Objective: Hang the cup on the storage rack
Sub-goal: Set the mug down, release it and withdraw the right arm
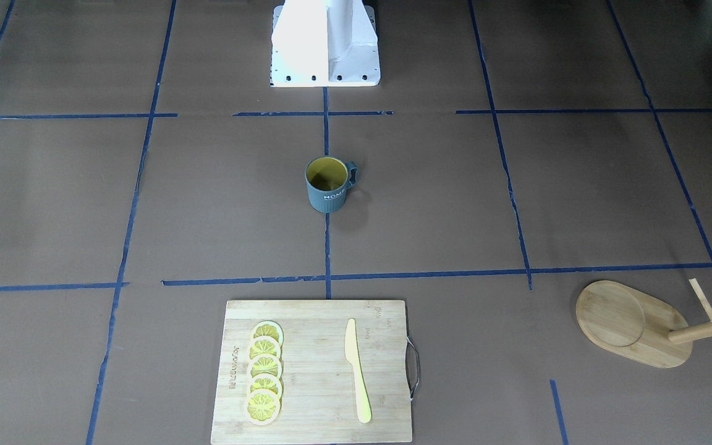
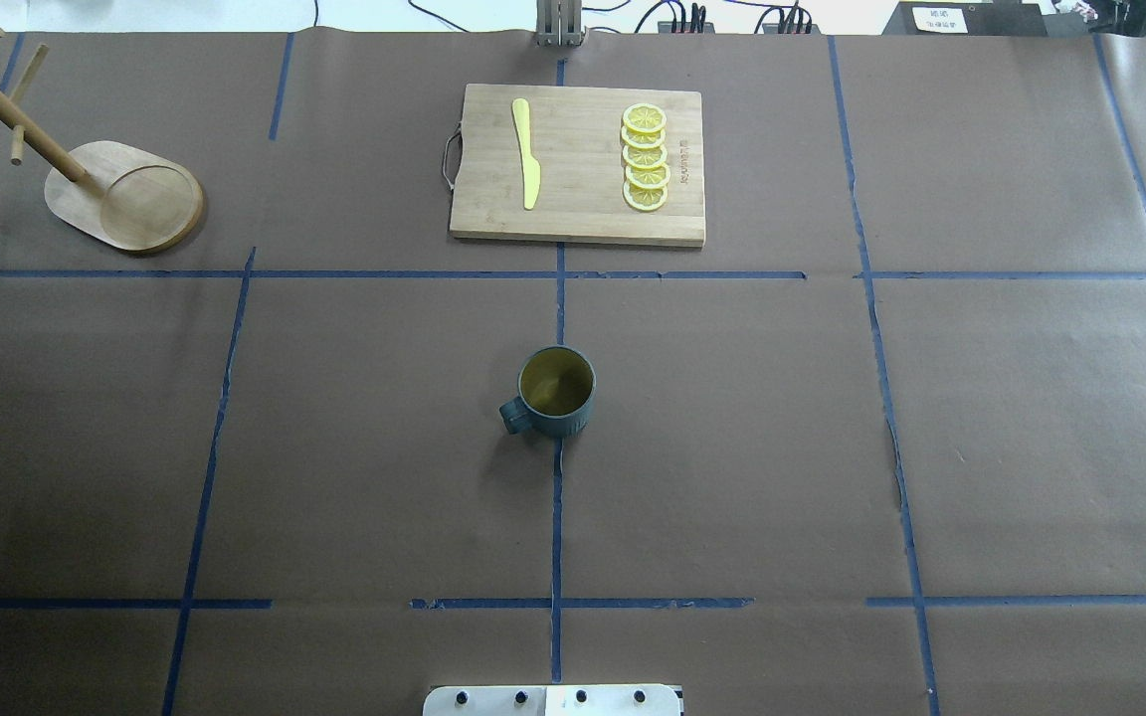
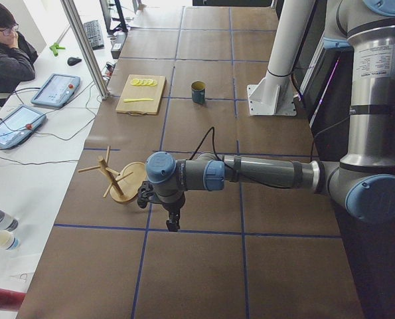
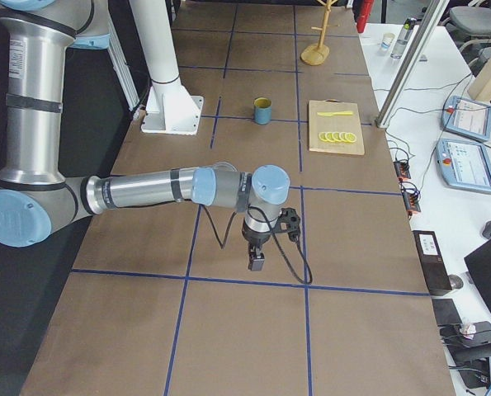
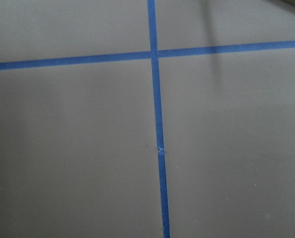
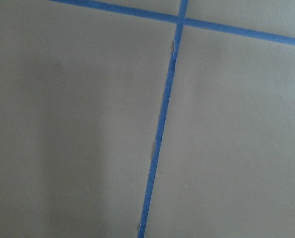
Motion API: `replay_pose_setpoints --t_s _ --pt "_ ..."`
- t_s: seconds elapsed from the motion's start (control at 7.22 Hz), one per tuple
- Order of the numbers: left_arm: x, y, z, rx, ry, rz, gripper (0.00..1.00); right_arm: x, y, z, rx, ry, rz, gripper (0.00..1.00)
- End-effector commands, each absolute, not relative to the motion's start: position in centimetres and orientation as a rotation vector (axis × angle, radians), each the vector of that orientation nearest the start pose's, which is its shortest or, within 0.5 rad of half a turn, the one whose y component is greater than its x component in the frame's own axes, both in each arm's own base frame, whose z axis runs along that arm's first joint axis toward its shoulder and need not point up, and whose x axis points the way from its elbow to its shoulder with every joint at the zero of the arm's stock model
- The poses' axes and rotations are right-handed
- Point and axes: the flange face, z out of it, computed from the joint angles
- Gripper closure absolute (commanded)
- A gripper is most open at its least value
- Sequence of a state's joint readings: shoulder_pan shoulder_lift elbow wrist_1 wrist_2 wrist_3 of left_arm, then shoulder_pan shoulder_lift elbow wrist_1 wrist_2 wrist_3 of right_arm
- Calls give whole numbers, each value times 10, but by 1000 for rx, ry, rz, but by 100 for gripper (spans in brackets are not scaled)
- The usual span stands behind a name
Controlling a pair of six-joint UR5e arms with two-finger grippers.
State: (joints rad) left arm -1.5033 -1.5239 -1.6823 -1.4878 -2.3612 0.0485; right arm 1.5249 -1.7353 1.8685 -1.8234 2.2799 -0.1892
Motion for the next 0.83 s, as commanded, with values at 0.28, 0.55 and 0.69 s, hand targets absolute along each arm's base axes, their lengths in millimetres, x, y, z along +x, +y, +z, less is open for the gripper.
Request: replay_pose_setpoints --t_s 0.28,0.55,0.69 --pt "-30 -496 581 146 792 171 0 60 -403 618 -51 -703 -168 0" --pt "-28 -499 561 195 798 197 0 59 -410 610 -45 -704 -139 0" --pt "-23 -502 537 276 799 240 0 59 -414 604 -16 -699 -148 0"
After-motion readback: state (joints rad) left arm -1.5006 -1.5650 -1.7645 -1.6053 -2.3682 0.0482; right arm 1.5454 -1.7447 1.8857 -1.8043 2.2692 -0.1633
